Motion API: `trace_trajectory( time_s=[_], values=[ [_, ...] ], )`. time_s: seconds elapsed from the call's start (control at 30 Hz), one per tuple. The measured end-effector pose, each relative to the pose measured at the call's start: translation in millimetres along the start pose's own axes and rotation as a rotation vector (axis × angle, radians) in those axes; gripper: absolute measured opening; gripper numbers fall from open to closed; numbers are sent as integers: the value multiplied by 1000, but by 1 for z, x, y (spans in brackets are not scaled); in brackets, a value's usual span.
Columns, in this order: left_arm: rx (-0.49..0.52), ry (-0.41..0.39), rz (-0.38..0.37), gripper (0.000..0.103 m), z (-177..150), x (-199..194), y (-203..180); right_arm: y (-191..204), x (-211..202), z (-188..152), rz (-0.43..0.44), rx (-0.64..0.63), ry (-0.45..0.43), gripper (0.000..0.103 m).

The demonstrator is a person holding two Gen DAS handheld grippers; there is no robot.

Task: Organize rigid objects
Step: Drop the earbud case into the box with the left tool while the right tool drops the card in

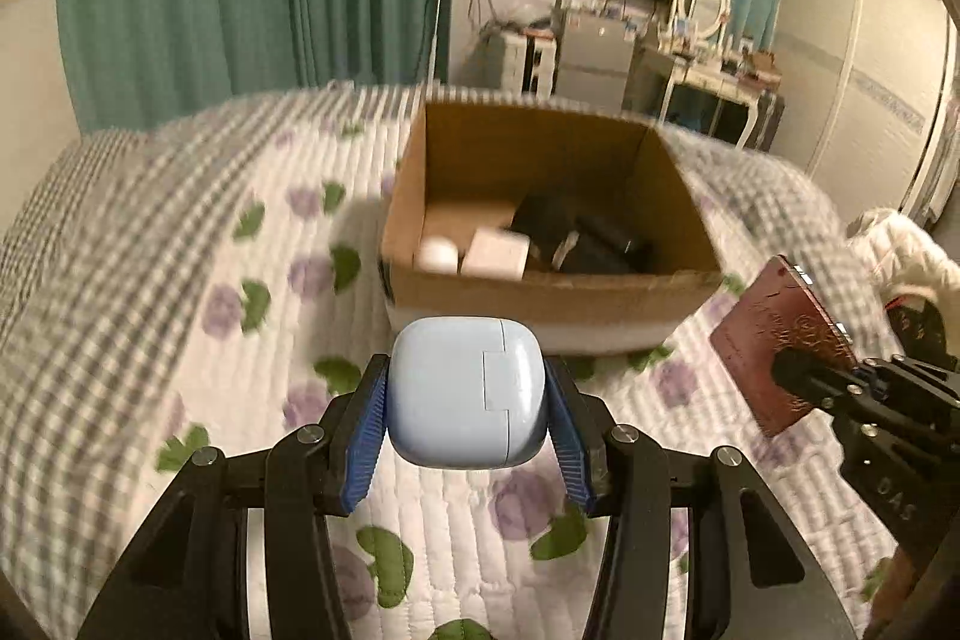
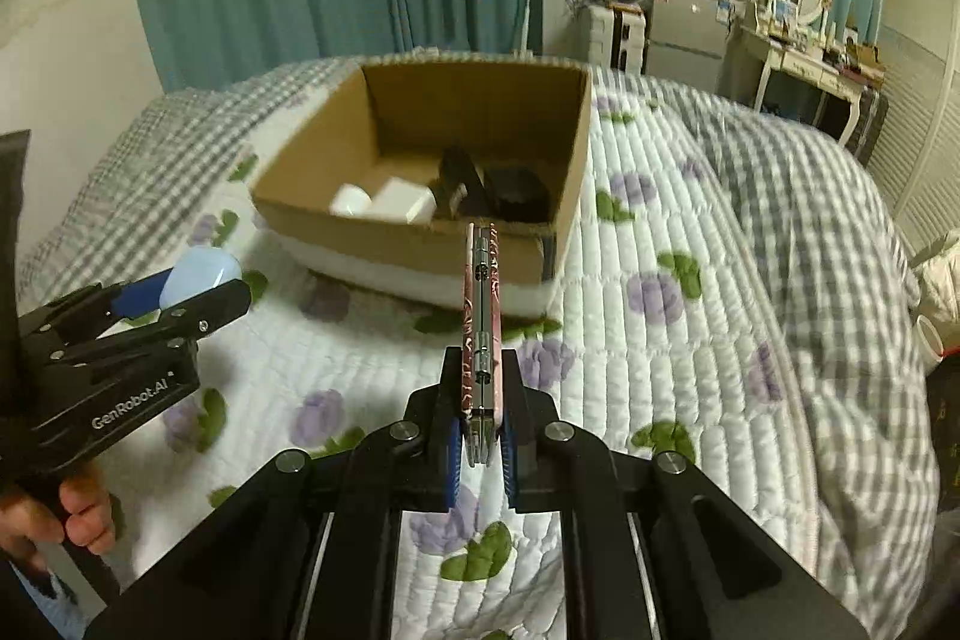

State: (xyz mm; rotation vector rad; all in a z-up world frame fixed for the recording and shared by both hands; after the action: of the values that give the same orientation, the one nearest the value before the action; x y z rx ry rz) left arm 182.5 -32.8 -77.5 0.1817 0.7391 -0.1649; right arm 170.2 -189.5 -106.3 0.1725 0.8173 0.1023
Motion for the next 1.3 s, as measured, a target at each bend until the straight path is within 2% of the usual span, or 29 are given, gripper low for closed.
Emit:
trace_trajectory(
  time_s=[0.1, 0.23, 0.37, 0.53, 0.7, 0.9, 1.0, 1.1, 1.3],
  values=[
    [10, -48, -4, 50, 23, -16, 1, 10, -16, 17, 11, -19, -40, 9],
    [17, -86, -10, 50, 51, -18, 3, 25, -33, 52, 21, -60, -102, 9],
    [25, -94, 17, 50, 83, 3, 10, 33, -33, 84, 38, -79, -139, 9],
    [37, -77, 29, 50, 111, 46, 16, 35, -8, 121, 35, -90, -154, 9],
    [49, -29, 20, 50, 109, 95, 14, 27, 34, 142, 10, -91, -136, 9],
    [62, 24, -14, 50, 95, 143, 7, 14, 81, 145, -1, -84, -92, 9],
    [57, 32, -22, 53, 94, 151, 6, 10, 96, 143, 2, -82, -75, 9],
    [41, 10, -14, 69, 97, 148, 8, 6, 106, 141, 14, -74, -63, 9],
    [45, -20, 15, 71, 104, 133, 14, 3, 118, 148, 44, -46, -60, 9]
  ],
)
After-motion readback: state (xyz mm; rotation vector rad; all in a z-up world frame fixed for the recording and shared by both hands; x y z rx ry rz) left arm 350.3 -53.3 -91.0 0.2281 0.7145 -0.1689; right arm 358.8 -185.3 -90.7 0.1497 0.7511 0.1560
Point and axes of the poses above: each gripper's, at about its wrist camera, not at the fingertips, and x roughly the way its jaws point, y to its left, z to its top, the point moved 5 cm from there along x, roughly the way its jaws point, and after that the axes turned 12 degrees about x, right-handed, at the moved point
